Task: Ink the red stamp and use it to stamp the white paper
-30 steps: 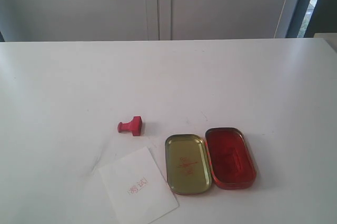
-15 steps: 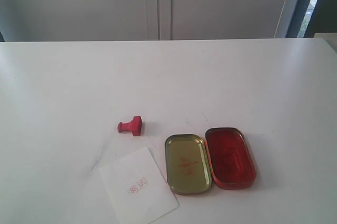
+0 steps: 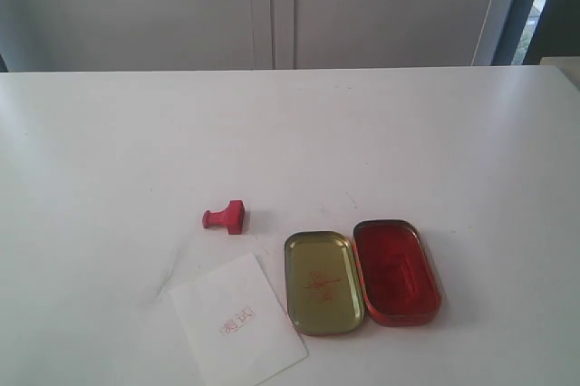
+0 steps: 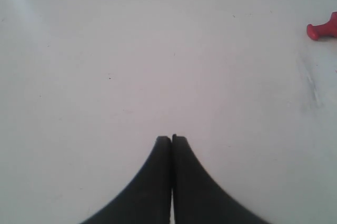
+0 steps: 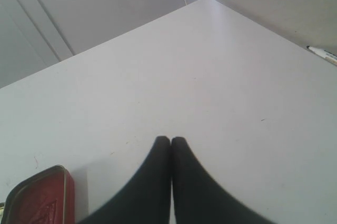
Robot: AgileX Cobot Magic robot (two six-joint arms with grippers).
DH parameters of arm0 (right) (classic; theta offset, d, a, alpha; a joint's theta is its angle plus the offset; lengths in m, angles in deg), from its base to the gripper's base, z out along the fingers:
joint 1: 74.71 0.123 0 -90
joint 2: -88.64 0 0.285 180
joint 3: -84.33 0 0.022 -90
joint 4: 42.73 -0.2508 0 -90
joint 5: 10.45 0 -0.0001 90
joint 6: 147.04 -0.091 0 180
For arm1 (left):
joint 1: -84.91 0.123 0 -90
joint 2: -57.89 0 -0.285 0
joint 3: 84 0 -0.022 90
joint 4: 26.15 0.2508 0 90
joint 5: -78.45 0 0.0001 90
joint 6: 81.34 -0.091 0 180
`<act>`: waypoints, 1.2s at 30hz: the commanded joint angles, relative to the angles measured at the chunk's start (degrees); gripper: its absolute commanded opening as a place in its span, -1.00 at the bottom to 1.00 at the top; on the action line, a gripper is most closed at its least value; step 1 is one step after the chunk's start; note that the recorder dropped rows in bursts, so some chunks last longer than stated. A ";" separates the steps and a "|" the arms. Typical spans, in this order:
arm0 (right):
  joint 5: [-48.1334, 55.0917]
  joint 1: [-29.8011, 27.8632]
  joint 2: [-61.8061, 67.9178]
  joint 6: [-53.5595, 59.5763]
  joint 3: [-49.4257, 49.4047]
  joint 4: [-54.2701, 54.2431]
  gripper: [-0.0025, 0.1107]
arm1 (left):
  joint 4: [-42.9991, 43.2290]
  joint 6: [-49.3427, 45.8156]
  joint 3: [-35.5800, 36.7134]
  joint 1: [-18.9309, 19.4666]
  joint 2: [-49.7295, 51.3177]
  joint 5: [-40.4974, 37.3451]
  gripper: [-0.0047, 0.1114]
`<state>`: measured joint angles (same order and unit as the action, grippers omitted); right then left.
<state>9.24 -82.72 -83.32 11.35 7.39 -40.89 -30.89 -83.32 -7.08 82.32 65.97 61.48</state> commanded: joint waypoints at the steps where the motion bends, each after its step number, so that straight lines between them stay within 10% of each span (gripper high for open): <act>1: -0.41 0.24 -0.25 -0.07 -0.27 0.28 -0.96 | -0.14 0.09 0.30 0.14 -0.28 0.27 -0.92; 25: -0.41 0.24 -0.25 0.28 -0.27 0.28 -0.96 | -0.14 0.09 0.30 0.14 -0.28 0.27 -0.92; 36: -0.41 0.24 -0.25 19.47 -0.27 0.67 -0.96 | -0.14 0.09 0.30 0.14 -0.28 0.27 -0.92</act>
<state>9.24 -82.72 -83.32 29.03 7.39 -40.89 -30.89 -83.32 -7.08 82.32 65.97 61.48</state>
